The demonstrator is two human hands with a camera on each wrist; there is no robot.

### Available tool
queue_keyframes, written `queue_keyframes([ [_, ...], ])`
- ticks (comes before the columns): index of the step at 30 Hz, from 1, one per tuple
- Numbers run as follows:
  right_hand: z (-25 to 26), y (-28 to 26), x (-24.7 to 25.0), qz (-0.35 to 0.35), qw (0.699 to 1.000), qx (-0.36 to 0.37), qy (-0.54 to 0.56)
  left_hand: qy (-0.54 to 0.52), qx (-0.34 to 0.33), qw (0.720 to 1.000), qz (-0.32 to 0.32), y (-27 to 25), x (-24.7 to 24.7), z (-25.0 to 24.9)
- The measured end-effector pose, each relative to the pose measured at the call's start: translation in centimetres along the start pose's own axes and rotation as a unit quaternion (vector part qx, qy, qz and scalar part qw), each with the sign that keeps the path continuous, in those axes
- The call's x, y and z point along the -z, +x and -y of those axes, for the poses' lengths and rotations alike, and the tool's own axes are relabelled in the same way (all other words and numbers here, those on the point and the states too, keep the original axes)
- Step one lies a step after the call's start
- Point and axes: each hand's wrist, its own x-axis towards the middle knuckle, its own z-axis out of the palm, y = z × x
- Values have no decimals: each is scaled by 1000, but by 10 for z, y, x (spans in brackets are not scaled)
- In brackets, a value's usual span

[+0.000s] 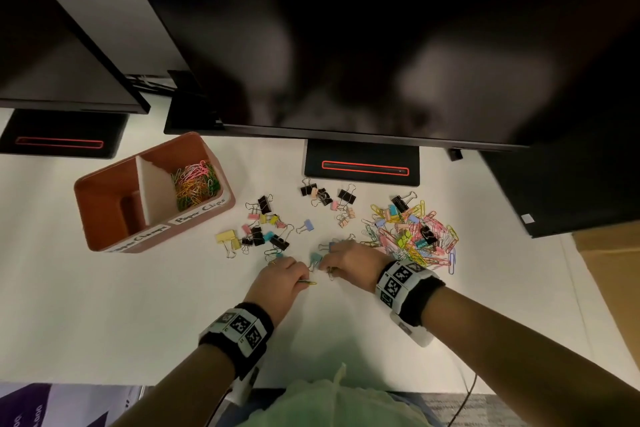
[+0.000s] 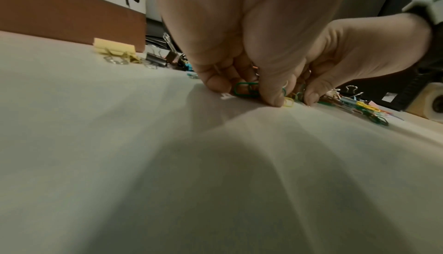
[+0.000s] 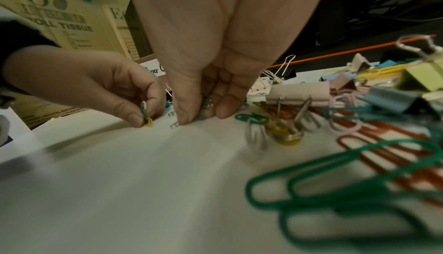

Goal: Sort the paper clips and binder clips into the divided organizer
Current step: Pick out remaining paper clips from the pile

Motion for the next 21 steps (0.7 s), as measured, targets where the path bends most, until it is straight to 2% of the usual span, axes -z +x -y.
queue_keyframes([
  [5, -3, 6, 1, -1, 1000, -24, -6, -3, 6, 1000, -19, -5, 2, 4],
  [13, -3, 4, -7, -25, 1000, 0, -12, -5, 13, 1000, -21, -5, 2, 6],
  [21, 4, 7, -14, -3, 996, -77, -47, -5, 10, 1000, -16, -4, 2, 5],
])
